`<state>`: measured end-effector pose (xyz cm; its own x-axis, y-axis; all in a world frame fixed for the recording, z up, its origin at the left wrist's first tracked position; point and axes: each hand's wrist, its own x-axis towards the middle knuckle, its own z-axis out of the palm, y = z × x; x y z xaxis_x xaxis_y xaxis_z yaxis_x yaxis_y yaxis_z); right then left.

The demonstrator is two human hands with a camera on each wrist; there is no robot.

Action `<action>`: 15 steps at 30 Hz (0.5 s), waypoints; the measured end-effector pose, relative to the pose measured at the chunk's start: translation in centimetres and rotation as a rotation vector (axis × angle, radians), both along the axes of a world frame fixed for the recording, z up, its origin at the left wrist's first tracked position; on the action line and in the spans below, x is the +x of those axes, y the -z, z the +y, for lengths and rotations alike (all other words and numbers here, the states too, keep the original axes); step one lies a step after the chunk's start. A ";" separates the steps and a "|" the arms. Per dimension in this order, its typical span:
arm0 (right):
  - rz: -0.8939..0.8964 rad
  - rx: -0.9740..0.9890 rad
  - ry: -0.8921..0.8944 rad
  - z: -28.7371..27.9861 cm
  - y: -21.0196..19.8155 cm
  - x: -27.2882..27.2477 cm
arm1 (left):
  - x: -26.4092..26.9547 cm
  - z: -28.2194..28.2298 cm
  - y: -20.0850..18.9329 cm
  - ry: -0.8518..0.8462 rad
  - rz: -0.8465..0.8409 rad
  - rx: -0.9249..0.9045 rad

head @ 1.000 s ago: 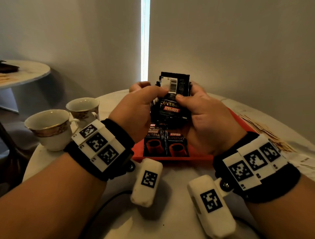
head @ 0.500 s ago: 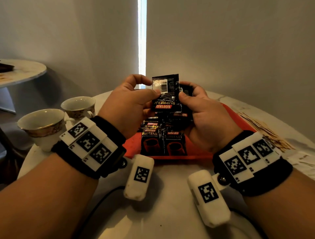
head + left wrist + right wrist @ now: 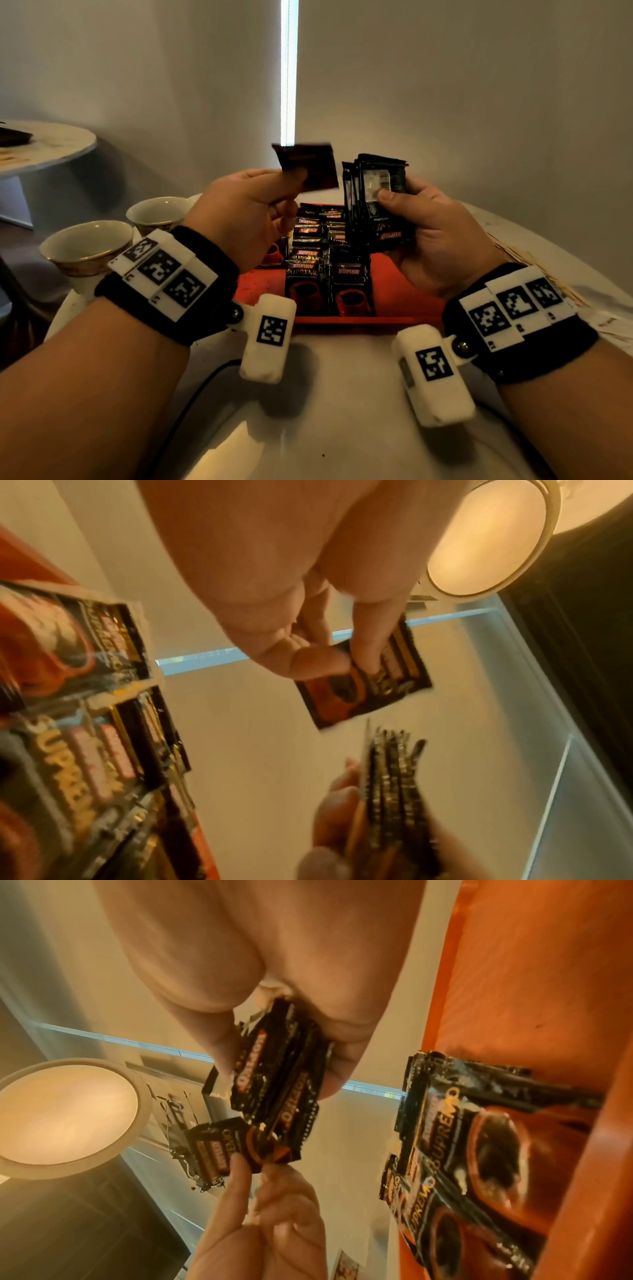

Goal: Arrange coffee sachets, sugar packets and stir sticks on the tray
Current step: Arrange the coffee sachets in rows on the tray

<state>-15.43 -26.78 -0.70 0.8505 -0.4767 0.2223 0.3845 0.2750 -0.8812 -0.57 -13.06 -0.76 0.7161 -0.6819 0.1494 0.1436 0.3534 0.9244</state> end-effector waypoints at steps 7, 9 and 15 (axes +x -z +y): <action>-0.028 0.003 -0.096 0.4 0.4 0.1 | -0.1 0.2 0.2 -0.031 -0.052 0.124; -0.024 0.007 -0.097 0.4 0.5 0.2 | -0.2 0.2 0.2 -0.028 -0.055 0.152; 0.024 0.043 -0.048 0.9 0.9 0.6 | -0.4 0.1 0.1 -0.011 -0.020 0.132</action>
